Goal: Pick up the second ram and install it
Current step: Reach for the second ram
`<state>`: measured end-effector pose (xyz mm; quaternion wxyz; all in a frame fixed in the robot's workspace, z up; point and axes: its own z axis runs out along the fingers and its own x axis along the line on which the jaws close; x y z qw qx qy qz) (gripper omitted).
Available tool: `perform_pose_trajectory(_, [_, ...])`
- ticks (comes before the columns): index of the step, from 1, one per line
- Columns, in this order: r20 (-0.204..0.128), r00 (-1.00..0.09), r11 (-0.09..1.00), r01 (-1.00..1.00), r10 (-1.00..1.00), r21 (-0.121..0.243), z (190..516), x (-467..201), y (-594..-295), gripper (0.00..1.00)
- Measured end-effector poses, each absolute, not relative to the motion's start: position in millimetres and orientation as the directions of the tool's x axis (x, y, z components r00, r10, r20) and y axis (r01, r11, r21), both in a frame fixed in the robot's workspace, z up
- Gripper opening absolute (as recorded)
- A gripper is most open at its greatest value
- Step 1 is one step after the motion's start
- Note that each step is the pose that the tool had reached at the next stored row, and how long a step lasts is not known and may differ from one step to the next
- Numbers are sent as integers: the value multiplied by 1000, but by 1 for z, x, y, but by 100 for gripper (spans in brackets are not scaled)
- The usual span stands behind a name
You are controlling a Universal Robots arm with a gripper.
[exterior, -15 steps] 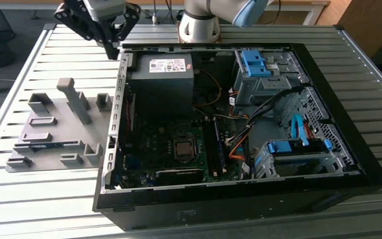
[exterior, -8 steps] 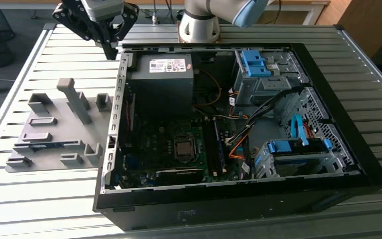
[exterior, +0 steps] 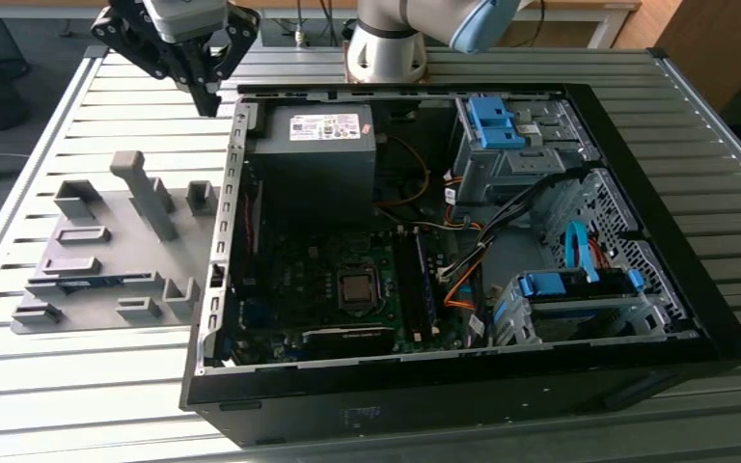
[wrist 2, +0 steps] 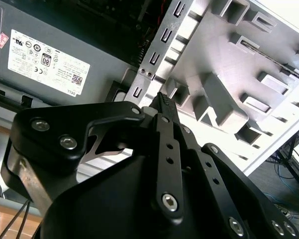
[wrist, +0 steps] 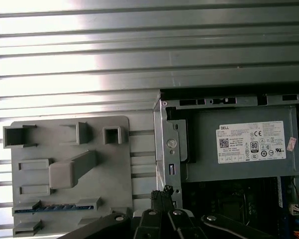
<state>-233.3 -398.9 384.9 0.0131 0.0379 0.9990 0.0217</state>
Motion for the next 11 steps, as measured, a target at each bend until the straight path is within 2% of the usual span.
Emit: perform_pose_trajectory(11, [-24,-997,996,75,76,44,385,-236,-399,11])
